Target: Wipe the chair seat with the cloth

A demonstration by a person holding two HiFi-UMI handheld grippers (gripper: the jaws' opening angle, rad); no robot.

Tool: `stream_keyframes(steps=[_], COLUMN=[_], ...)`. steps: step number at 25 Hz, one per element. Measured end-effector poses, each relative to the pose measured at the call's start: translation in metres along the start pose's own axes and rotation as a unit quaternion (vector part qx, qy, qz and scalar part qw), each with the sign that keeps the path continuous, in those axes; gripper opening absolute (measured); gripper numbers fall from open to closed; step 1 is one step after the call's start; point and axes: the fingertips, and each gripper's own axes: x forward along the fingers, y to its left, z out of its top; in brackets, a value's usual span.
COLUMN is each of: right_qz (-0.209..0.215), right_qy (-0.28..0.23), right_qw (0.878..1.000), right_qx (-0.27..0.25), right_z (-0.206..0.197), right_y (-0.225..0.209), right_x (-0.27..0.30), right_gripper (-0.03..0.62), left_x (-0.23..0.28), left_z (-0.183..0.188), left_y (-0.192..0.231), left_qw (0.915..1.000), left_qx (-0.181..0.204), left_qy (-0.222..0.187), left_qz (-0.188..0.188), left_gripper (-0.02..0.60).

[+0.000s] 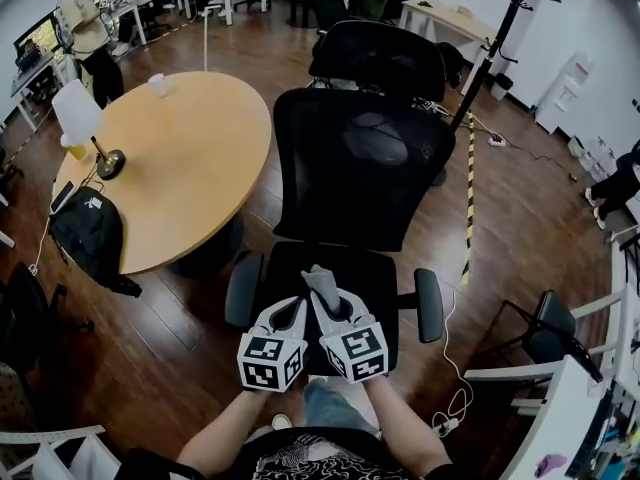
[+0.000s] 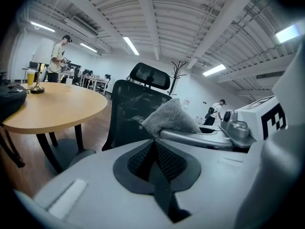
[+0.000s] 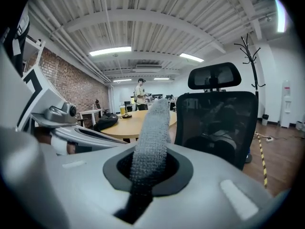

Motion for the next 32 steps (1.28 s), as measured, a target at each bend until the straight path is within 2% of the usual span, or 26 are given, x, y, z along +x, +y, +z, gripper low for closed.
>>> stream_keyframes(steps=[7, 15, 18, 24, 32], right_qz=[0.036, 0.077, 0.085, 0.108, 0.132], right_qy=[0.044, 0.094, 0.103, 0.127, 0.152], right_qw=[0.998, 0.992, 0.991, 0.985, 0.974], right_qx=[0.016, -0.021, -0.027, -0.049, -0.101], right_z=[-0.039, -0.086, -0.105, -0.149, -0.208], right_y=[-0.035, -0.081, -0.094, -0.101, -0.100], right_x=[0.046, 0.119, 0.150, 0.202, 0.260], right_gripper=[0.015, 0.015, 0.015, 0.015, 0.015], left_x=[0.057, 0.108, 0.124, 0.148, 0.168], left_z=[-0.013, -0.047, -0.059, -0.081, -0.104], left_y=[0.025, 0.071, 0.093, 0.130, 0.148], left_qw=[0.9985, 0.9933, 0.9917, 0.9887, 0.9864], left_qx=[-0.041, -0.094, -0.102, -0.117, -0.130], left_qy=[0.018, 0.034, 0.039, 0.042, 0.045], left_qz=[0.032, 0.057, 0.067, 0.085, 0.089], left_gripper=[0.005, 0.005, 0.003, 0.003, 0.003])
